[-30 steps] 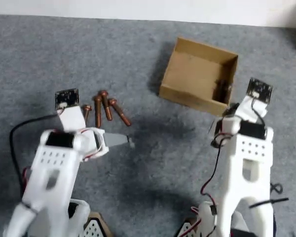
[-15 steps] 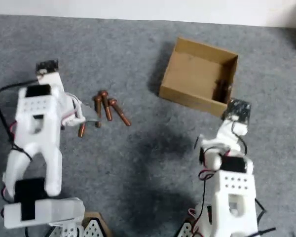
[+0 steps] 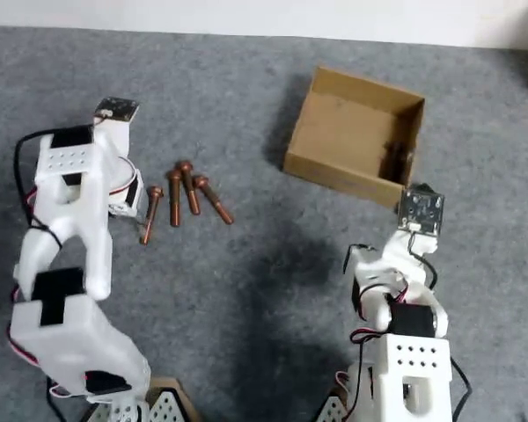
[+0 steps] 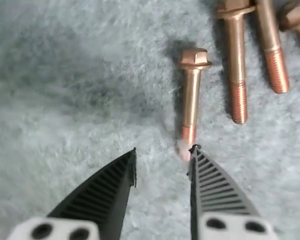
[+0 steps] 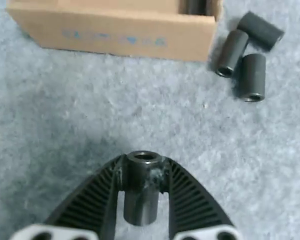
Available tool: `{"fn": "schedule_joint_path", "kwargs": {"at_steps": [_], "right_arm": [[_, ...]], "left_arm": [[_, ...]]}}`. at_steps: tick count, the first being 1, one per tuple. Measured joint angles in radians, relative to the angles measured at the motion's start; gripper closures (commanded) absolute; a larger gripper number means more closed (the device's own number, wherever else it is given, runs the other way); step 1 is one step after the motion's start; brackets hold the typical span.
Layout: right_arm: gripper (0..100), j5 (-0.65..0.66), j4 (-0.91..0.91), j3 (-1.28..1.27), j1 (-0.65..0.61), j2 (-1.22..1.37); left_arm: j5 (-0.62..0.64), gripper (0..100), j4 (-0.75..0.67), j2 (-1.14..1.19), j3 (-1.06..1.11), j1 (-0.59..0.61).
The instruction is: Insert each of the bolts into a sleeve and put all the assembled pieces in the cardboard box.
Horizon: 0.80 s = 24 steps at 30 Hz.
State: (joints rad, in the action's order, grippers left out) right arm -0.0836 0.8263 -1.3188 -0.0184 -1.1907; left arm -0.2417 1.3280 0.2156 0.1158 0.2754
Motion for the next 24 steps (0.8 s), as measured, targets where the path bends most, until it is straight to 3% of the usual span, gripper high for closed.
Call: {"fn": "schedule_joint_path", "kwargs": {"at_steps": [8, 24], "right_arm": [[99.4, 0.011, -0.031, -0.023, 0.000, -0.002], [99.4, 0.014, -0.084, -0.054, 0.000, -0.003]], "left_arm": [[-0.046, 83, 0.005, 0.170, -0.161, -0.005], [-0.011, 83, 0.006, 0.411, -0.387, -0.104]]}}
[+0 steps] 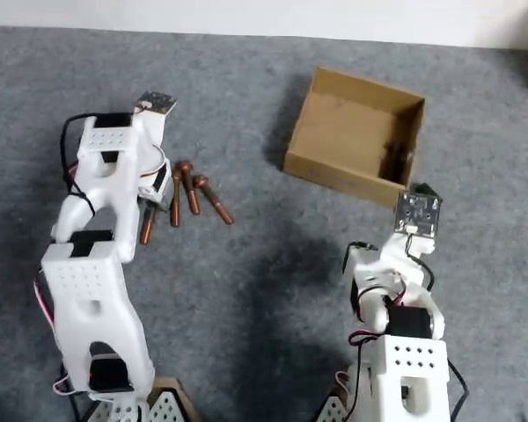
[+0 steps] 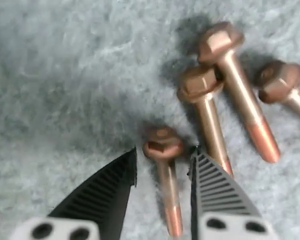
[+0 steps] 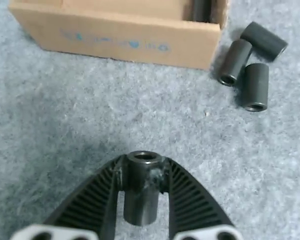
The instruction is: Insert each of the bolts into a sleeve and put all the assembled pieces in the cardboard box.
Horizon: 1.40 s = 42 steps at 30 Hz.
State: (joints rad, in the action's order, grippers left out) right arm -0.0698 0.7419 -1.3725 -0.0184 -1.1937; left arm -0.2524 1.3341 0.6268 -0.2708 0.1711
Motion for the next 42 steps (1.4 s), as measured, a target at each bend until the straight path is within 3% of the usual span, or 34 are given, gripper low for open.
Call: {"fn": "schedule_joint_path", "kwargs": {"at_steps": [10, 15, 18, 20, 27, 31, 35, 42], "right_arm": [[99.4, 0.000, 0.000, 0.000, 0.000, 0.000], [99.4, 0.000, 0.000, 0.000, 0.000, 0.000], [99.4, 0.000, 0.000, -0.002, 0.000, -0.015], [99.4, 0.000, 0.006, -0.002, 0.000, -0.064], [99.4, -0.015, 0.226, -0.081, 0.000, -0.494], [99.4, -0.018, 0.278, -0.100, -0.063, -0.591], [99.4, 0.058, 0.255, -0.123, -0.153, -0.591], [99.4, 0.118, 0.255, -0.170, -0.270, -0.631]], "left_arm": [[0.049, 83, 0.015, 0.163, -0.144, -0.002], [0.098, 84, 0.106, 0.138, -0.176, -0.002], [0.121, 93, 0.183, 0.097, -0.164, 0.000], [0.124, 100, 0.227, 0.077, -0.163, 0.000], [0.124, 99, 0.259, 0.029, -0.150, 0.000], [0.127, 99, 0.264, 0.029, -0.130, 0.000], [0.129, 99, 0.285, -0.029, -0.097, 0.000], [0.164, 99, 0.293, -0.367, 0.114, -0.008]]}}
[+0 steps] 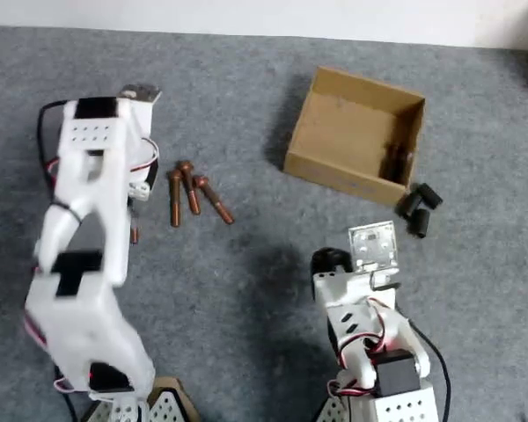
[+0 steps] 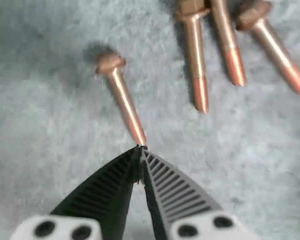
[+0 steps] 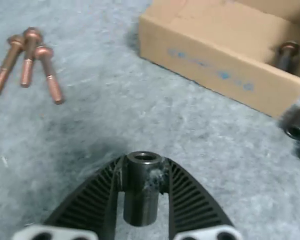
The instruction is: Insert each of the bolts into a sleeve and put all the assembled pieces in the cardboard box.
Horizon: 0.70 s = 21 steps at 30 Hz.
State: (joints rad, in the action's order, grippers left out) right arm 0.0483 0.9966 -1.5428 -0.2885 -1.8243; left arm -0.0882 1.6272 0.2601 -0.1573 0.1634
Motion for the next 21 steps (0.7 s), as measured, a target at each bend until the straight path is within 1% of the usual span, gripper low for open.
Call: {"fn": "schedule_joint_path", "kwargs": {"at_steps": [3, 6, 9, 14, 18, 21], "right_arm": [[99.4, 0.000, 0.000, 0.000, -0.025, 0.000], [99.4, 0.000, 0.000, -0.002, -0.025, 0.000], [99.4, 0.005, 0.000, -0.002, -0.028, 0.000], [99.4, 0.006, 0.000, -0.002, -0.028, 0.000], [99.4, 0.006, 0.000, -0.002, -0.029, 0.000], [99.4, 0.006, 0.000, -0.002, -0.028, 0.000]], "left_arm": [[0.035, 99, -0.083, -0.201, 0.157, -0.025], [0.064, 99, -0.226, -0.388, 0.347, -0.041], [0.071, 99, -0.334, -0.485, 0.489, -0.060], [0.094, 99, -0.370, -0.482, 0.517, -0.058], [0.101, 99, -0.373, -0.400, 0.476, -0.017], [0.114, 94, -0.373, -0.304, 0.393, 0.020]]}}
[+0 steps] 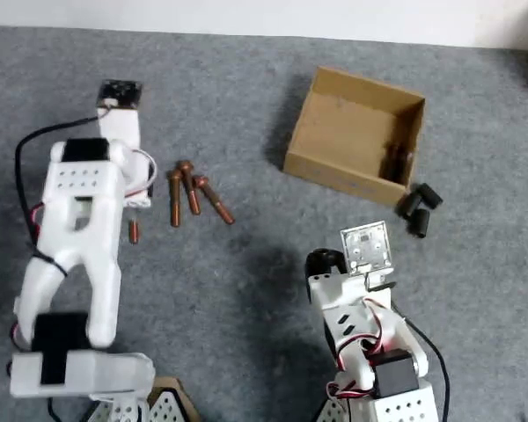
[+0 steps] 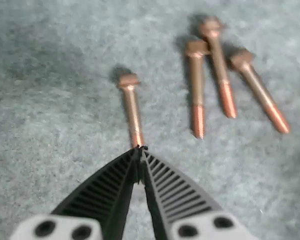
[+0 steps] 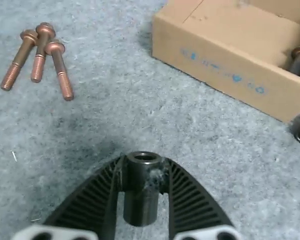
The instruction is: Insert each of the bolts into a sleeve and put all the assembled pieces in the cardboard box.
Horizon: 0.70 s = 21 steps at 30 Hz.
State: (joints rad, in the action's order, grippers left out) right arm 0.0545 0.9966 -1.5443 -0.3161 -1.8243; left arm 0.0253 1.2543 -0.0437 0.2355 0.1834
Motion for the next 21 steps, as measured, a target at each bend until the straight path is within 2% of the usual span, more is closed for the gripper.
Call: {"fn": "schedule_joint_path", "kwargs": {"at_steps": [4, 6, 15, 21], "right_arm": [[99.4, 0.000, 0.000, 0.000, -0.002, 0.000], [99.4, 0.000, 0.000, 0.000, 0.000, 0.000], [99.4, 0.000, 0.000, 0.000, 0.000, 0.000], [99.4, 0.000, -0.020, -0.038, -0.002, 0.000]], "left_arm": [[0.009, 81, 0.006, 0.164, -0.124, 0.037], [0.034, 78, 0.037, 0.249, -0.190, 0.044], [0.071, 82, 0.078, 0.554, -0.448, 0.049], [0.072, 83, 0.078, 0.641, -0.491, 0.058]]}}
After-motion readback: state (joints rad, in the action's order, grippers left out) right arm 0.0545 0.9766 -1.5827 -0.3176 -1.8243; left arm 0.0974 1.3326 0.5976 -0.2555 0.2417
